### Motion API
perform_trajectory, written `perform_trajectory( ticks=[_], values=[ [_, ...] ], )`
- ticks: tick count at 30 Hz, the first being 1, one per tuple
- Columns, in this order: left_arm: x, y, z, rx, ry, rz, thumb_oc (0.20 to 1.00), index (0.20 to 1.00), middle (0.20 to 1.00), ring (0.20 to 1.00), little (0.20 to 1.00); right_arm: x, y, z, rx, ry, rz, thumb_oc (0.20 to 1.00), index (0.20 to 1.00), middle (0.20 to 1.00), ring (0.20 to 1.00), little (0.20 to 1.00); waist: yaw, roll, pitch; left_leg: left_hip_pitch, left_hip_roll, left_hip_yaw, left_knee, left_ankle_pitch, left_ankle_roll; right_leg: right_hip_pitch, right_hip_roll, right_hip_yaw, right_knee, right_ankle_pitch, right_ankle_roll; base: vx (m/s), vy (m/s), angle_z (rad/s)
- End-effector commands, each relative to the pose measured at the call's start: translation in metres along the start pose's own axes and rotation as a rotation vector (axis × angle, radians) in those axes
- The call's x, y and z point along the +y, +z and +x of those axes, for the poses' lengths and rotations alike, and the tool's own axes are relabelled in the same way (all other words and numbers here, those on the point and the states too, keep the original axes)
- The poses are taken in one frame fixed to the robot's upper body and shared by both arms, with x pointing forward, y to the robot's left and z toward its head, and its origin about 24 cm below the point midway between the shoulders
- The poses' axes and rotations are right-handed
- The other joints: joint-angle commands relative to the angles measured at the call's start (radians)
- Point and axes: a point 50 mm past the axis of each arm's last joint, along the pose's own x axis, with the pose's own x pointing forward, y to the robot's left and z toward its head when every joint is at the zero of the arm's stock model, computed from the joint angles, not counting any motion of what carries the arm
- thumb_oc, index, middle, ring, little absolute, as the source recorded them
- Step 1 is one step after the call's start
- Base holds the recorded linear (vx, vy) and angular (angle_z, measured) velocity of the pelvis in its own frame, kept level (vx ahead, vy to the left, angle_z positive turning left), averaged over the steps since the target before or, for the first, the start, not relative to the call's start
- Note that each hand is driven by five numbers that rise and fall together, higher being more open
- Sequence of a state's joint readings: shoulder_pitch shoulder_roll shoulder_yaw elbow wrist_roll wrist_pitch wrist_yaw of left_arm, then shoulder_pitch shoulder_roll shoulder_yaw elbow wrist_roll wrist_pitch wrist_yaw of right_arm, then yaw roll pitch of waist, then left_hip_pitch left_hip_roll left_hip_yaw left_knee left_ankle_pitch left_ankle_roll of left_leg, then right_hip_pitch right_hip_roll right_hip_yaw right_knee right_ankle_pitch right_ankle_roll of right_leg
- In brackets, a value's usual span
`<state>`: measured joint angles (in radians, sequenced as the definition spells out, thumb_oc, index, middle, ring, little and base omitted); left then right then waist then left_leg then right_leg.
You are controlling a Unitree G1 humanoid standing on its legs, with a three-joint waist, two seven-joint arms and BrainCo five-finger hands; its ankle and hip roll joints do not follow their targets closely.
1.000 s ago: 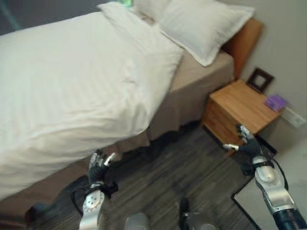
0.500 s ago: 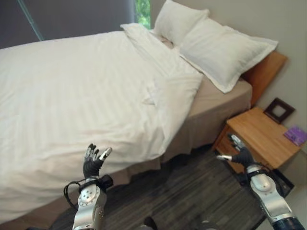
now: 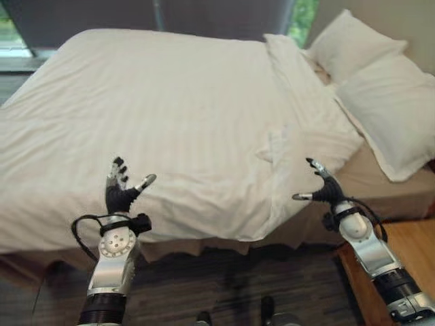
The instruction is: Making the bed.
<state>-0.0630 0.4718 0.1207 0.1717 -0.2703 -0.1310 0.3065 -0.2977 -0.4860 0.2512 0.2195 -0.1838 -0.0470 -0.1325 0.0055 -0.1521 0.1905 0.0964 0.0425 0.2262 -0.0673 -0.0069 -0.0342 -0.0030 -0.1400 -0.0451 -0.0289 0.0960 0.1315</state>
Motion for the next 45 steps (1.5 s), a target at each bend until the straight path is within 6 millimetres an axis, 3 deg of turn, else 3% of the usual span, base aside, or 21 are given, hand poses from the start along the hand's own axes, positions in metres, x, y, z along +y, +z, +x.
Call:
perform_trajectory(
  ticks=[1, 6, 8, 11, 12, 15, 17, 19, 23, 24, 25, 29, 31, 33, 34, 36, 37, 38, 40, 43, 45],
  values=[
    [-0.022, 0.043, 0.029, -0.191, -0.047, -0.016, 1.0, 1.0, 1.0, 1.0, 1.0, -0.017, 0.043, 0.041, -0.142, -0.098, -0.1, 1.0, 1.0, 1.0, 1.0, 1.0, -0.014, 0.018, 0.027, 0.051, 0.067, 0.034, -0.02, -0.056, -0.01, -0.072, -0.034, 0.05, 0.006, -0.048, 0.041, 0.21, -0.224, 0.4],
    [-0.018, 0.029, 0.052, -0.094, 0.007, 0.02, 1.0, 1.0, 1.0, 1.0, 1.0, -0.022, 0.064, 0.075, -0.153, -0.109, -0.229, 1.0, 1.0, 1.0, 1.0, 1.0, -0.007, 0.014, 0.025, 0.077, 0.09, 0.046, -0.02, -0.058, -0.046, -0.042, -0.031, -0.015, -0.055, -0.014, 0.048, 0.18, -0.262, 0.22],
    [-0.012, 0.029, 0.055, -0.087, 0.032, 0.007, 1.0, 1.0, 1.0, 1.0, 1.0, -0.03, 0.071, 0.084, -0.159, -0.12, -0.29, 1.0, 1.0, 1.0, 1.0, 1.0, -0.004, 0.021, 0.017, 0.088, 0.107, 0.071, -0.013, -0.05, -0.059, -0.035, -0.013, -0.032, -0.058, -0.038, 0.044, 0.13, -0.181, -0.06],
    [-0.021, 0.034, 0.059, -0.094, 0.029, -0.05, 1.0, 1.0, 1.0, 1.0, 1.0, -0.043, 0.067, 0.086, -0.134, -0.15, -0.299, 1.0, 1.0, 1.0, 1.0, 1.0, -0.014, 0.017, 0.027, 0.042, 0.127, 0.14, 0.074, -0.045, -0.071, -0.006, -0.026, -0.099, -0.058, -0.061, 0.036, 0.0, -0.187, -0.07],
    [-0.021, 0.03, 0.057, -0.073, 0.016, -0.041, 1.0, 1.0, 1.0, 1.0, 1.0, -0.05, 0.068, 0.083, -0.146, -0.165, -0.273, 1.0, 1.0, 1.0, 1.0, 1.0, -0.006, 0.008, 0.053, -0.039, 0.07, 0.153, 0.156, -0.054, -0.061, 0.001, -0.021, -0.11, -0.058, -0.062, 0.024, -0.07, -0.147, 0.37],
    [-0.021, 0.025, 0.056, -0.048, -0.007, -0.042, 1.0, 1.0, 1.0, 1.0, 1.0, -0.054, 0.069, 0.078, -0.161, -0.151, -0.309, 1.0, 1.0, 1.0, 1.0, 1.0, -0.04, 0.022, 0.056, 0.001, 0.077, 0.228, 0.062, -0.051, -0.041, 0.004, -0.005, -0.162, -0.046, -0.045, 0.025, -0.07, -0.044, 0.49],
    [-0.024, 0.022, 0.048, -0.045, -0.057, -0.005, 1.0, 1.0, 1.0, 1.0, 1.0, -0.047, 0.075, 0.066, -0.223, -0.127, -0.283, 1.0, 1.0, 1.0, 1.0, 1.0, -0.071, 0.034, 0.086, 0.035, 0.083, 0.239, 0.023, -0.046, -0.021, -0.117, -0.022, -0.185, 0.203, -0.028, 0.069, -0.1, -0.051, 0.06],
    [-0.032, 0.013, 0.039, -0.025, -0.094, 0.021, 1.0, 1.0, 1.0, 1.0, 1.0, -0.04, 0.064, 0.056, -0.202, -0.105, -0.254, 1.0, 1.0, 1.0, 1.0, 1.0, -0.093, 0.033, 0.091, 0.053, 0.107, 0.242, 0.002, -0.031, -0.026, -0.167, -0.041, -0.141, 0.292, -0.025, 0.1, -0.05, -0.188, -0.21],
    [-0.025, 0.014, 0.033, -0.046, -0.118, 0.043, 1.0, 1.0, 1.0, 1.0, 1.0, -0.035, 0.067, 0.051, -0.226, -0.089, -0.232, 1.0, 1.0, 1.0, 1.0, 1.0, -0.074, 0.041, 0.068, 0.049, 0.164, 0.248, -0.02, -0.021, -0.052, -0.083, -0.175, -0.185, 0.176, -0.009, 0.062, -0.02, -0.264, -0.05],
    [-0.025, 0.014, 0.033, -0.045, -0.117, 0.044, 1.0, 1.0, 1.0, 1.0, 1.0, -0.034, 0.067, 0.051, -0.226, -0.088, -0.231, 1.0, 1.0, 1.0, 1.0, 1.0, -0.075, 0.041, 0.068, 0.049, 0.164, 0.247, -0.02, -0.021, -0.052, -0.079, -0.174, -0.187, 0.171, -0.006, 0.062, 0.05, -0.388, -0.36],
    [-0.018, 0.013, 0.031, -0.044, -0.115, 0.051, 1.0, 1.0, 1.0, 1.0, 1.0, -0.029, 0.067, 0.051, -0.229, -0.058, -0.222, 1.0, 1.0, 1.0, 1.0, 1.0, -0.063, 0.039, 0.043, 0.039, 0.19, 0.23, -0.02, -0.016, -0.071, -0.063, -0.216, -0.14, 0.09, 0.05, 0.066, 0.09, -0.436, -0.14],
    [-0.012, 0.016, 0.029, -0.065, -0.094, 0.025, 1.0, 1.0, 1.0, 1.0, 1.0, -0.03, 0.063, 0.047, -0.225, -0.048, -0.201, 1.0, 1.0, 1.0, 1.0, 1.0, -0.048, 0.036, 0.029, 0.046, 0.27, 0.186, -0.02, 0.011, -0.129, -0.069, -0.281, -0.007, -0.007, 0.124, 0.096, 0.1, -0.561, -0.04],
    [-0.01, 0.016, 0.029, -0.065, -0.082, -0.005, 1.0, 1.0, 1.0, 1.0, 1.0, -0.032, 0.063, 0.046, -0.224, -0.048, -0.195, 1.0, 1.0, 1.0, 1.0, 1.0, -0.038, 0.026, 0.021, 0.061, 0.302, 0.182, -0.02, 0.031, -0.159, -0.078, -0.276, 0.01, 0.011, 0.102, 0.095, 0.1, -0.555, 0.02],
    [-0.002, 0.012, 0.028, -0.051, -0.048, -0.014, 1.0, 1.0, 1.0, 1.0, 1.0, -0.023, 0.076, 0.05, -0.273, -0.026, -0.169, 1.0, 1.0, 1.0, 1.0, 1.0, -0.018, 0.019, 0.012, 0.079, 0.381, 0.203, -0.02, 0.09, -0.204, -0.047, -0.237, -0.076, -0.005, 0.027, 0.121, 0.13, -0.766, -0.03],
    [-0.002, 0.012, 0.028, -0.051, -0.046, -0.014, 1.0, 1.0, 1.0, 1.0, 1.0, -0.022, 0.077, 0.05, -0.275, -0.025, -0.168, 1.0, 1.0, 1.0, 1.0, 1.0, -0.021, 0.022, 0.011, 0.076, 0.386, 0.201, -0.02, 0.094, -0.205, -0.047, -0.233, -0.079, -0.006, 0.029, 0.119, 0.1, -0.578, -0.2],
    [0.0, 0.006, 0.02, -0.028, -0.036, -0.049, 1.0, 1.0, 1.0, 1.0, 1.0, -0.033, 0.084, 0.049, -0.312, -0.045, -0.198, 1.0, 1.0, 1.0, 1.0, 1.0, -0.021, 0.045, 0.008, 0.049, 0.429, 0.19, -0.02, 0.197, -0.213, -0.01, -0.162, -0.096, -0.047, -0.039, 0.087, 0.08, -0.335, 0.06],
    [0.001, 0.004, 0.016, -0.025, -0.032, -0.057, 1.0, 1.0, 1.0, 1.0, 1.0, -0.033, 0.085, 0.048, -0.317, -0.049, -0.197, 1.0, 1.0, 1.0, 1.0, 1.0, -0.016, 0.05, 0.01, 0.039, 0.423, 0.196, -0.012, 0.236, -0.2, 0.015, -0.141, -0.114, -0.057, -0.062, 0.072, 0.07, -0.415, 0.16],
    [-0.002, 0.002, 0.012, -0.019, -0.035, -0.081, 1.0, 1.0, 1.0, 1.0, 1.0, -0.035, 0.085, 0.048, -0.319, -0.047, -0.201, 1.0, 1.0, 1.0, 1.0, 1.0, -0.019, 0.046, 0.015, 0.03, 0.397, 0.214, 0.012, 0.224, -0.174, 0.034, -0.125, -0.124, -0.058, -0.073, 0.054, 0.03, -0.417, 0.03],
    [-0.007, 0.0, 0.011, -0.007, -0.051, -0.087, 1.0, 1.0, 1.0, 1.0, 1.0, -0.032, 0.089, 0.046, -0.337, -0.038, -0.189, 1.0, 1.0, 1.0, 1.0, 1.0, -0.024, 0.037, 0.023, 0.003, 0.325, 0.26, 0.082, 0.151, -0.14, 0.046, -0.109, -0.144, -0.058, -0.076, 0.037, -0.01, -0.389, 0.14],
    [-0.016, 0.008, 0.013, -0.037, -0.098, -0.109, 1.0, 1.0, 1.0, 1.0, 1.0, -0.031, 0.093, 0.044, -0.36, -0.024, -0.208, 1.0, 1.0, 1.0, 1.0, 1.0, -0.026, 0.026, 0.031, -0.055, 0.202, 0.28, 0.208, -0.028, -0.09, 0.063, -0.096, -0.164, -0.058, -0.097, 0.022, 0.02, -0.263, 0.33],
    [-0.022, 0.009, 0.013, -0.04, -0.11, -0.116, 1.0, 1.0, 1.0, 1.0, 1.0, -0.033, 0.089, 0.043, -0.348, -0.031, -0.206, 1.0, 1.0, 1.0, 1.0, 1.0, -0.029, 0.034, 0.047, -0.091, 0.136, 0.304, 0.219, -0.05, -0.063, 0.067, -0.078, -0.192, -0.058, -0.087, 0.014, 0.0, -0.103, 0.24]
  ],
)
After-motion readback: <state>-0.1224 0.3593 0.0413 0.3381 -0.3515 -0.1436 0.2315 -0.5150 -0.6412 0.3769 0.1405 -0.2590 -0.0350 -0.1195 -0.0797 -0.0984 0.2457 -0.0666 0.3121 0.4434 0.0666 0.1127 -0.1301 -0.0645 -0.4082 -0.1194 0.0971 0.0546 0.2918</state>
